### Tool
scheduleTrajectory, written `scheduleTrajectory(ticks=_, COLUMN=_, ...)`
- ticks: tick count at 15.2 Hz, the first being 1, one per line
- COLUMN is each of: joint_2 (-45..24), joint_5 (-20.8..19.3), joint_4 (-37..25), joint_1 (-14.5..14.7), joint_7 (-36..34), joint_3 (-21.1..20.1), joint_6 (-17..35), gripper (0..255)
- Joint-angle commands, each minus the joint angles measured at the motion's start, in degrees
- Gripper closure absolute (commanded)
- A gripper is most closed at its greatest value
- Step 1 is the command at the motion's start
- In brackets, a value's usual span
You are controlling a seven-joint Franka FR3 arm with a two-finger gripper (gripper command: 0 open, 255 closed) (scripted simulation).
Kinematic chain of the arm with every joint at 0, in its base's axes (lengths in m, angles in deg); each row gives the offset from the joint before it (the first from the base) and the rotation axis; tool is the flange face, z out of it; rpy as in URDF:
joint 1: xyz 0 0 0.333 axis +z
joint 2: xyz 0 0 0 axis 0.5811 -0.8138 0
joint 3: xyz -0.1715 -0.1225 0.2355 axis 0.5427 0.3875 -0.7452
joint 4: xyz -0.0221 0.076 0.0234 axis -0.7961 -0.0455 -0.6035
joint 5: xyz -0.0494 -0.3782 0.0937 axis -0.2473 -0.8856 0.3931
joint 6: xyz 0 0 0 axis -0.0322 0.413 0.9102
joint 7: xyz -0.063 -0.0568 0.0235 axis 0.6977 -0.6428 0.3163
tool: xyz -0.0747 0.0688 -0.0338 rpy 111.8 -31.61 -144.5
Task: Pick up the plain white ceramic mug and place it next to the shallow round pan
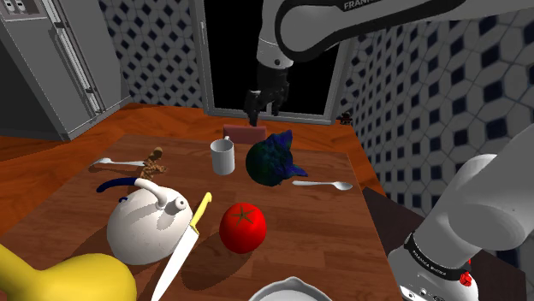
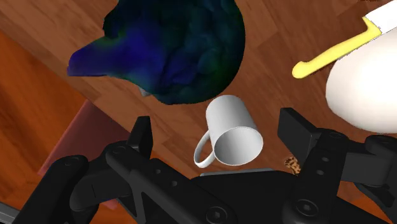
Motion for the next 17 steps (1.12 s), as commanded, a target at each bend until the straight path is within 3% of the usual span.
scheduleTrajectory(ticks=1, joint_2=-4.7, joint_5=-1.5, joint_4=-2.8, joint_1=0.1, joint_7=-2.2, joint_3=-1.3, joint_6=1.3, gripper=0)
scheduleTrajectory(ticks=7, joint_2=-18.6, joint_5=-7.3, joint_4=-12.4, joint_1=1.6, joint_7=-8.7, joint_3=-3.4, joint_6=3.1, gripper=0)
scheduleTrajectory(ticks=14, joint_2=-35.5, joint_5=-13.7, joint_4=-27.4, joint_1=5.8, joint_7=-14.7, joint_3=-3.1, joint_6=1.8, gripper=0)
scheduleTrajectory(ticks=17, joint_2=-37.7, joint_5=-14.4, joint_4=-28.4, joint_1=6.4, joint_7=-15.2, joint_3=-2.8, joint_6=2.8, gripper=0)
